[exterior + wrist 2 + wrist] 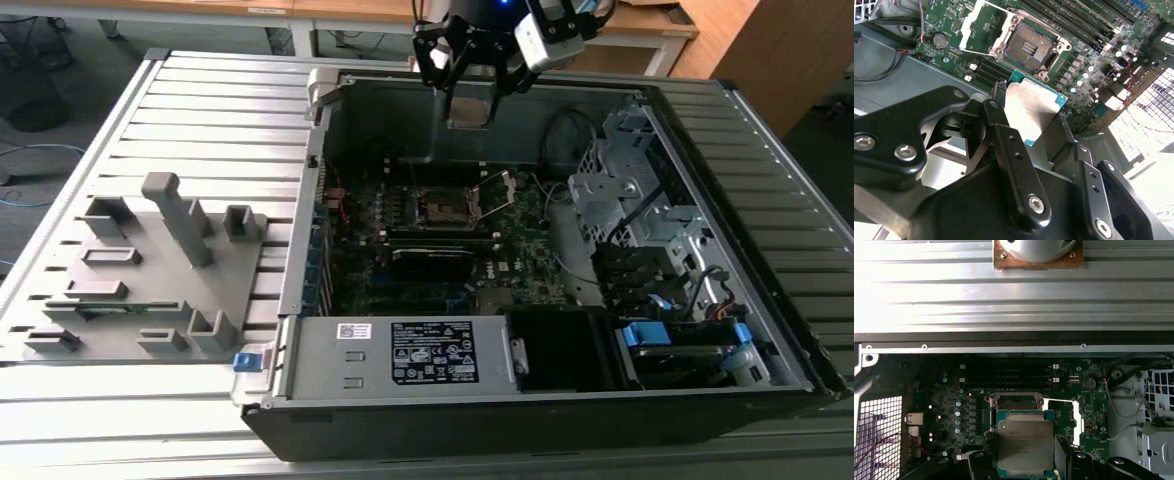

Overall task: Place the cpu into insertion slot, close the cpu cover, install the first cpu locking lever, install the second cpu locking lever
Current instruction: 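Place the cpu into insertion slot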

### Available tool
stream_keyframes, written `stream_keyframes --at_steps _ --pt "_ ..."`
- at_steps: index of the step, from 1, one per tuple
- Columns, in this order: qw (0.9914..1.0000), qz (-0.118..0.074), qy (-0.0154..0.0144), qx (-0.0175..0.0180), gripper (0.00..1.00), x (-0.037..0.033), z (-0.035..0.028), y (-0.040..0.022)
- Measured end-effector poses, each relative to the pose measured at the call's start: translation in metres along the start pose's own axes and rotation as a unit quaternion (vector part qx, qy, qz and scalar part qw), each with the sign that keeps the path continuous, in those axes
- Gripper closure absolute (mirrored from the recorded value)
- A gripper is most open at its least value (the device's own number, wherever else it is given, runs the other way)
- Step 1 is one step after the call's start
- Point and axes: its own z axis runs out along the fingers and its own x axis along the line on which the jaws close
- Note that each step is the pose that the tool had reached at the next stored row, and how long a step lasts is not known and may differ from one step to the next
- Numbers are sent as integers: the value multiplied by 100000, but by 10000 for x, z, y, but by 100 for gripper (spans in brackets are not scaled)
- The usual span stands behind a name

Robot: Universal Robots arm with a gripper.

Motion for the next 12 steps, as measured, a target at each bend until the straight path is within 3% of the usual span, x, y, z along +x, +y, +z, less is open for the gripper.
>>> stream_keyframes --at_steps 12 --pt "100000 -2 -7 -8 46 -1 25 -2"
